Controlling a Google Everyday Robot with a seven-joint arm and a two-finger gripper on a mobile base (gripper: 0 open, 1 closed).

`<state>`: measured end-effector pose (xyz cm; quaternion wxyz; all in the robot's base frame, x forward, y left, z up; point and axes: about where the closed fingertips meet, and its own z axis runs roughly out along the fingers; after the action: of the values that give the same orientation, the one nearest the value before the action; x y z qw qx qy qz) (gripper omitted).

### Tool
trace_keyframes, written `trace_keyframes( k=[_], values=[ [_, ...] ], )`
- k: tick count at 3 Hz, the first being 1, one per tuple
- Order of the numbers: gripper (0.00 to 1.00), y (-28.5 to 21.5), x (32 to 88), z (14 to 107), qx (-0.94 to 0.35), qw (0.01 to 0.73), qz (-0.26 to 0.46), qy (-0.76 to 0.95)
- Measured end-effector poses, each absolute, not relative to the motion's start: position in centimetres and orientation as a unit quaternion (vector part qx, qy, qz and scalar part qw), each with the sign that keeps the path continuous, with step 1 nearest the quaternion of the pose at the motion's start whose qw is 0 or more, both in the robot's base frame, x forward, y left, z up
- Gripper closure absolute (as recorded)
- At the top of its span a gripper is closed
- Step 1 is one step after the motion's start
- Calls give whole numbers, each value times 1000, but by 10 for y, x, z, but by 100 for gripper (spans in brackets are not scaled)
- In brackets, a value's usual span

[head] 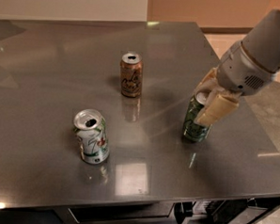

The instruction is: Move green can near orange can

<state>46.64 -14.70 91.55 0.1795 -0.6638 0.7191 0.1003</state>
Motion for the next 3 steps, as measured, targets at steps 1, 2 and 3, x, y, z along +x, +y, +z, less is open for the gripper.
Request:
trace_keyframes(
  k=[1, 2, 3],
  values=[
    [100, -129, 497, 934, -666, 198, 107, 711],
    [100, -111, 529, 946, -665, 214, 108, 707],
    [100, -95, 552, 943, -662, 221, 108, 708]
  ],
)
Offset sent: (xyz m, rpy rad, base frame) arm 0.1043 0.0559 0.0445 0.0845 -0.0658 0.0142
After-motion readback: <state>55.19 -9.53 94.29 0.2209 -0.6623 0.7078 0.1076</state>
